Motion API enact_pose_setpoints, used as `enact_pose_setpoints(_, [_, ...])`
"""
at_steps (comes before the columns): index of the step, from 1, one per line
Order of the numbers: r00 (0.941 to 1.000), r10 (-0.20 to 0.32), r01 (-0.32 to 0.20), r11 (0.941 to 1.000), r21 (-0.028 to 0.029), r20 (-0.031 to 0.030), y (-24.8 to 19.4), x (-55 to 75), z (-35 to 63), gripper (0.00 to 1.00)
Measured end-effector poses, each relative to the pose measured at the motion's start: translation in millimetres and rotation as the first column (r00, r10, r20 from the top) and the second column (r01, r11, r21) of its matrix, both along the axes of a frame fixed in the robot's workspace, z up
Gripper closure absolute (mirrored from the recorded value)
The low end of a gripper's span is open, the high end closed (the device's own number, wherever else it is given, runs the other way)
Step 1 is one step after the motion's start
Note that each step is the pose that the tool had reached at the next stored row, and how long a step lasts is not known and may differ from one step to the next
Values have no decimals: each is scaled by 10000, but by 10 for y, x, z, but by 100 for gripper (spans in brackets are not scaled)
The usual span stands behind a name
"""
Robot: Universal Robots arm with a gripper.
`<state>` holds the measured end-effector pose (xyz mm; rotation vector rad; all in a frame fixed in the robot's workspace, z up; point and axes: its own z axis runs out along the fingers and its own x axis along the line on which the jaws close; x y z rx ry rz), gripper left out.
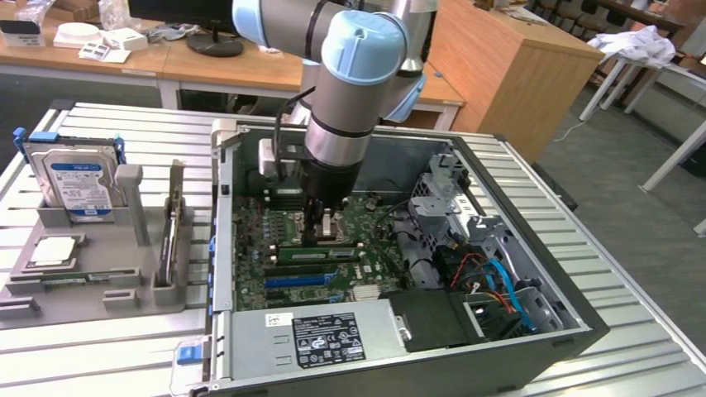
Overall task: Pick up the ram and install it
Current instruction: 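Press down the ram until it locks into place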
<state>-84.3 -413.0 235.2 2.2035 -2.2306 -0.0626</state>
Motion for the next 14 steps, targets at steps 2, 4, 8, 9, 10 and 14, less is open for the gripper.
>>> enact_pose_setpoints(2, [10000,0,0,10000,0,0,0,0,-14,89])
enact_pose_setpoints(4, [10000,0,0,10000,0,0,0,0,-29,89])
enact_pose_setpoints(8, [10000,0,0,10000,-2,-1,-1,0,-46,89])
enact_pose_setpoints(9, [10000,0,0,10000,-1,-1,0,0,-47,89])
enact_pose_setpoints(10, [10000,0,0,10000,-1,0,0,0,-47,89])
enact_pose_setpoints(14, [10000,0,0,10000,3,2,0,0,-58,89])
